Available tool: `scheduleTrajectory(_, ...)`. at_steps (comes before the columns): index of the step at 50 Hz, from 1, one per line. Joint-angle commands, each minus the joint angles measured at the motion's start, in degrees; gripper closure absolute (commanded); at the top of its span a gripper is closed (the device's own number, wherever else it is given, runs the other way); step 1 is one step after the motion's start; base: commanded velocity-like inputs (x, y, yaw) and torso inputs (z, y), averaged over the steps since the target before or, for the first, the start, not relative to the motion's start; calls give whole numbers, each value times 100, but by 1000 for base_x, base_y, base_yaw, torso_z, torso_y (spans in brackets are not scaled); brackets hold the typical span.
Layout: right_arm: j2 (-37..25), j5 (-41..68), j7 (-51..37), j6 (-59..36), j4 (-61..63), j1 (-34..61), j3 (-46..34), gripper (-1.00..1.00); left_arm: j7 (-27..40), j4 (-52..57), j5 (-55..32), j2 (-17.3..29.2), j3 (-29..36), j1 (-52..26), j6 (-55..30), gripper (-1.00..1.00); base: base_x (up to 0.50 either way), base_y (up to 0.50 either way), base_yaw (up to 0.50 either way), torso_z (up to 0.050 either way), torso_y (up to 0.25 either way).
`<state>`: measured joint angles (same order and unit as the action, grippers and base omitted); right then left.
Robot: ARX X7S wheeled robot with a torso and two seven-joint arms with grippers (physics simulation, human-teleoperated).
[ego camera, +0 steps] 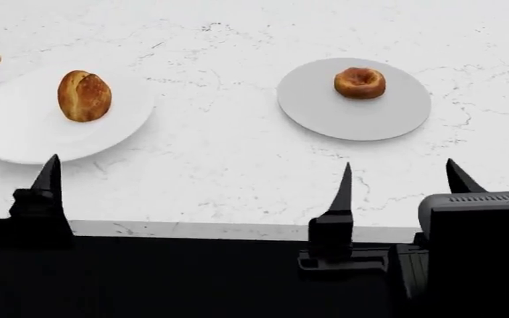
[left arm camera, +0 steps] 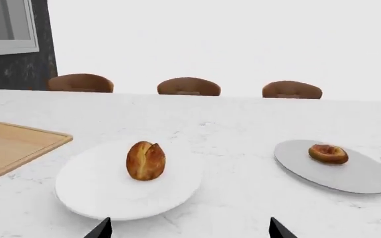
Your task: Place all breads on the cutting board.
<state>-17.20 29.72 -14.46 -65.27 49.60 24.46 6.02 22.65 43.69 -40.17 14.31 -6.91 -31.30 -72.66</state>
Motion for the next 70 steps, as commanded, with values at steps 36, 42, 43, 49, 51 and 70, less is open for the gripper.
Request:
scheduleTrajectory(36, -1692, 6174, -4182, -1763, -596, 3504, 468, -100, 4679, -837, -5981, 1883, -170, -3210, -838, -100, 81, 0, 0, 0, 0)
scheduleTrajectory(42, -1686, 6122, -4167, -1713, -663, 3605, 335, -100, 4507, -871, -5816, 1867, -119, -3190, -827, -100, 373, 0, 0, 0, 0)
scheduleTrajectory(43, -1690, 6095, -4146, -1704, -661, 3597, 327, -100, 4485, -869, -5798, 1867, -121, -3180, -818, -100, 379, 0, 0, 0, 0)
scheduleTrajectory(49, -1718, 5880, -4004, -1659, -653, 3490, 268, -100, 4486, -904, -5840, 1933, -79, -3157, -773, -100, 375, -31, 0, 0, 0)
scheduleTrajectory(51, -1727, 5877, -4008, -1640, -663, 3502, 248, -100, 4531, -919, -5890, 1964, -54, -3197, -748, -100, 377, -39, 0, 0, 0)
scheduleTrajectory(70, -1850, 5835, -4039, -1472, -615, 3451, 139, -100, 4464, -842, -5815, 2077, 1, -3107, -610, -100, 391, -31, 0, 0, 0)
